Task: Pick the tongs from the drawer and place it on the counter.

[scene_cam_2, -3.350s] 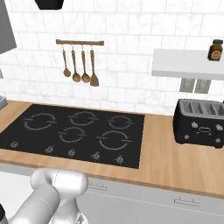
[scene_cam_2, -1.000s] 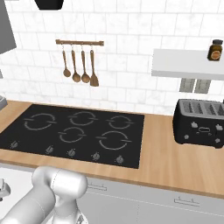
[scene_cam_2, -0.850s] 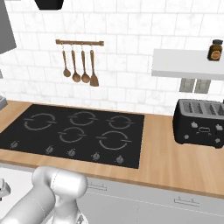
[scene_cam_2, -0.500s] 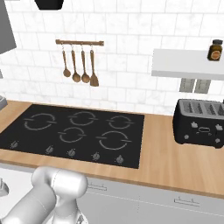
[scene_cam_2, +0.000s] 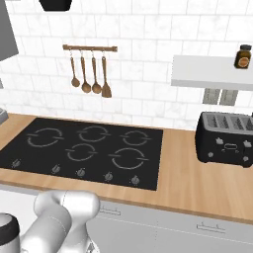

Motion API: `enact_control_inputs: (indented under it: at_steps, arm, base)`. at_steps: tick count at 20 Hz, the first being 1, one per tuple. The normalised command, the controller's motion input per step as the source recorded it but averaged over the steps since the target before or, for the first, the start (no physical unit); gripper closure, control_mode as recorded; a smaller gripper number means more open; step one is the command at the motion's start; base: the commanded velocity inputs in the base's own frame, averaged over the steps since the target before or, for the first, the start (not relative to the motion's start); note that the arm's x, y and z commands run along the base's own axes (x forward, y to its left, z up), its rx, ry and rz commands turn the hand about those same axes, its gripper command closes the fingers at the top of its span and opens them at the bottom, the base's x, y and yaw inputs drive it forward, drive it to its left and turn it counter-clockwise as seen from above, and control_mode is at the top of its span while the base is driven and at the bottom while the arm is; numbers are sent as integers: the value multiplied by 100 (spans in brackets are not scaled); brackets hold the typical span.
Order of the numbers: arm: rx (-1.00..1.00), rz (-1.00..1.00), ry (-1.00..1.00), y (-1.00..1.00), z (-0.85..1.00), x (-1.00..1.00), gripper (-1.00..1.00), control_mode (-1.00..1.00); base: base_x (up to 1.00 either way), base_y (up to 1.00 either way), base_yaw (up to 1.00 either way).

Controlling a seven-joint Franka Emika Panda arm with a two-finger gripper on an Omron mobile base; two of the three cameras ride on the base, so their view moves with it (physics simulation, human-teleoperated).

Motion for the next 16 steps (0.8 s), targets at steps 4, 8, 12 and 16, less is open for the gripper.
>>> enact_control_inputs:
  at_steps: [4,8,12,16]
  arm:
    - [0,-3,0,-9,100,4,100,-100]
    - [1,-10,0,-59,99,34,100,-100]
    - [1,-20,0,-63,88,60,100,-100]
    - [0,-27,0,-49,74,96,100,-100]
  base:
    - [0,0,0]
    - [0,0,0]
    - [0,0,0]
    - [0,0,0]
